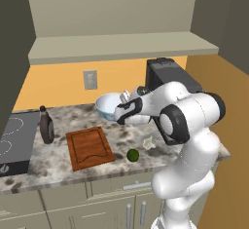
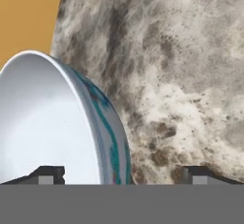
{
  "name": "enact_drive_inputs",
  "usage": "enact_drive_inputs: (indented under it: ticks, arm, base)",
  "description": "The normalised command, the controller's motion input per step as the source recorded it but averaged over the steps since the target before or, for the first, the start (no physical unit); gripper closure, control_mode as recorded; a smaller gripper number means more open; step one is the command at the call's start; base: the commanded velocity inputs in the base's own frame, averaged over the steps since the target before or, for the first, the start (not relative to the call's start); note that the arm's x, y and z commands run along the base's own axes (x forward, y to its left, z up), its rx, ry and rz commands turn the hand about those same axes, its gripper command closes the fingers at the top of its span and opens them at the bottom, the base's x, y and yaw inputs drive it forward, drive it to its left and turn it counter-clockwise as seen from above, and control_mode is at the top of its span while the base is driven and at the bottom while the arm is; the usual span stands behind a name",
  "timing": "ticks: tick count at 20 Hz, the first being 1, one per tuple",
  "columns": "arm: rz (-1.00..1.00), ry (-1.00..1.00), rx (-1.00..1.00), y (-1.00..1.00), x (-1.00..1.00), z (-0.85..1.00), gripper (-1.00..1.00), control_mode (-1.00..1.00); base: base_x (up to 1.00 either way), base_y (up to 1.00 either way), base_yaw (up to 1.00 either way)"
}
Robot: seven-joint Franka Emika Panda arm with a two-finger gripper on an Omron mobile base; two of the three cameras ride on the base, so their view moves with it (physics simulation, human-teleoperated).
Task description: Open the cabinet. Place the bowl and condiment on the counter. Then place the lime and garlic on the cutting board.
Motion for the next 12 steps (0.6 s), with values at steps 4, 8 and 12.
enact_drive_inputs:
  ticks: [4,8,12]
  arm:
    - [0.00,-0.07,0.00,-0.09,-0.55,0.46,-1.00,-1.00]
    - [0.00,-0.09,0.00,-0.16,-0.61,0.61,-1.00,-1.00]
    - [0.00,-0.07,0.00,-0.16,-0.66,0.55,-1.00,-1.00]
  base:
    - [0.00,0.00,0.00]
    - [0.00,0.00,0.00]
    - [0.00,0.00,0.00]
